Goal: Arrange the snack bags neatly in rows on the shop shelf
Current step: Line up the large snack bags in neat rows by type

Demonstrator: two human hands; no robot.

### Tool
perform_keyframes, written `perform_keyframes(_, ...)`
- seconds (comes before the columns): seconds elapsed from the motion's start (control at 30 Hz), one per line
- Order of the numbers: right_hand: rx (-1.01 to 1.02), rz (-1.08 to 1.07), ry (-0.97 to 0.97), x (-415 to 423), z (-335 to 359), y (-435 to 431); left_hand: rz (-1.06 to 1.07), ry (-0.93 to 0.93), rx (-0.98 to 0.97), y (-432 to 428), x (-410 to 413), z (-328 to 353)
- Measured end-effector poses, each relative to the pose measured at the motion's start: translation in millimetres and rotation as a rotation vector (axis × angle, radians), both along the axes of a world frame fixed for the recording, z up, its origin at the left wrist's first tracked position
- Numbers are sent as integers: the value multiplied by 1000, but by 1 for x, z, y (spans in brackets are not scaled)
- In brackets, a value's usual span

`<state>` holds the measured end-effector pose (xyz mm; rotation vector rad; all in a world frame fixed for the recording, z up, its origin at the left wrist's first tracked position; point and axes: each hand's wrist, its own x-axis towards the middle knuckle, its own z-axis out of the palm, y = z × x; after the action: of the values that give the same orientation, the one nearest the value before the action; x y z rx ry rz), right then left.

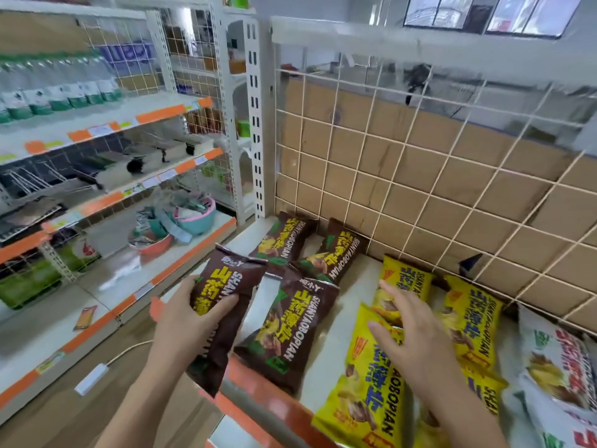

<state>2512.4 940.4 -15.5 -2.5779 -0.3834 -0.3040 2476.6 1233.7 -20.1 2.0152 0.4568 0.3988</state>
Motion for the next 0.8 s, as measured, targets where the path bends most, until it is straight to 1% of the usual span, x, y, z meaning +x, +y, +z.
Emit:
perform_keyframes(0.13,-6,-74,13,7,-6,9,-77,47,22,14,38,-5)
perform_keyframes(0.27,-9,-185,32,9,-3,25,-197,97,41,25,73,-8)
perform_keyframes(0.37,-13,-270,36,10,-1,38,-303,146,98,26,93,-14)
perform_keyframes(0.5,-15,-365,28,7,-2,55,-406,222,94,31,105,-33)
perform_keyframes(0.67,-23,-465,76,-1,-4,71,-548,206,99,40,109,-30)
perform_keyframes(0.8,-34,-521,76,-9,-3,79,-594,206,177,50,108,-33)
